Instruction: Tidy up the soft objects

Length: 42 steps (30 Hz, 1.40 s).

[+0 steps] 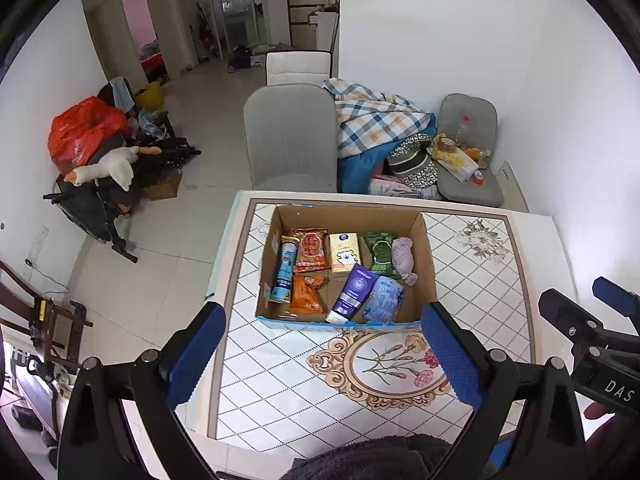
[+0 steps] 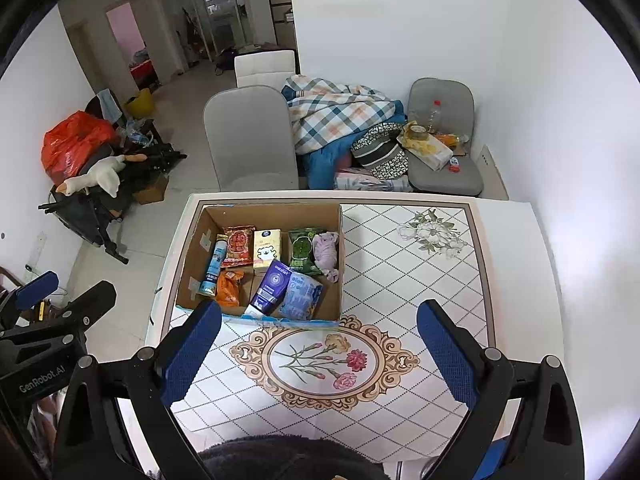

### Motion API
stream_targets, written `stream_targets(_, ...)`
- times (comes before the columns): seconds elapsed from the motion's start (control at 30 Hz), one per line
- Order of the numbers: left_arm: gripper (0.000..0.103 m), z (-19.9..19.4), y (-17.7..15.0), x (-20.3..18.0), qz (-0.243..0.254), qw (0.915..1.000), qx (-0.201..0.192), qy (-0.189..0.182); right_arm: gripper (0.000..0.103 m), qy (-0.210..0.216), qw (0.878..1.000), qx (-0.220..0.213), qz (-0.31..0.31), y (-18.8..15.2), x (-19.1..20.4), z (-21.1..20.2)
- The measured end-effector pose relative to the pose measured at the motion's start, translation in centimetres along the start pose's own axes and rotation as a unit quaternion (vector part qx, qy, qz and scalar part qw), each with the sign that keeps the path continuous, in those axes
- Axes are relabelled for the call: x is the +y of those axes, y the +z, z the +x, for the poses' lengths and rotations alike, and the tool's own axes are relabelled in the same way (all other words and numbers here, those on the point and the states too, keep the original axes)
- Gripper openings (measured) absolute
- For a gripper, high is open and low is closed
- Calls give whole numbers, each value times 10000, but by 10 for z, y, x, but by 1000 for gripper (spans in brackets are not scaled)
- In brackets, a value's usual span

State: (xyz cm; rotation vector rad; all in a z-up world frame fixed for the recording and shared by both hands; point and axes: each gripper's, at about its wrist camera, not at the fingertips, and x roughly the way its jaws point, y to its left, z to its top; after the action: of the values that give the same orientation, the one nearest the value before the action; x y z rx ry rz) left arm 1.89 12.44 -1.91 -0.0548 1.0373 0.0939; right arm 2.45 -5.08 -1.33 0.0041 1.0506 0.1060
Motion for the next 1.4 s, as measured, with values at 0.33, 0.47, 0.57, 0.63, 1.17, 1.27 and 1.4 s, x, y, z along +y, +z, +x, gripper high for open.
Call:
stream_targets(0.33, 100, 3, 0, 7, -56, 10000, 42, -23, 100, -83, 10000, -17, -2, -1, -5, 3)
stream_targets(0.47, 100, 4, 0, 9, -66, 10000, 15, 24, 100, -97, 10000, -24, -6, -1, -4, 3)
stream_targets(0.57, 100, 4, 0, 10, -55, 10000, 42, 22, 100, -85, 10000, -6, 9, -2, -4, 3)
stream_targets(0.63, 100, 3, 1, 9, -58, 10000, 64, 26, 100, -83, 10000, -4, 13, -2, -3, 2)
stream_targets(1.17, 100, -2, 3, 5, -12, 10000, -5, 52, 100, -109, 9999, 3, -25, -4, -3, 2)
stream_targets(1.27, 100, -2, 3, 5, -2, 10000, -10, 52, 100, -105, 9999, 6, -23, -5, -3, 2)
stream_targets(1.4, 100, -4, 2, 6, 17, 10000, 12, 65, 100, -104, 9999, 7, -20, -5, -4, 1)
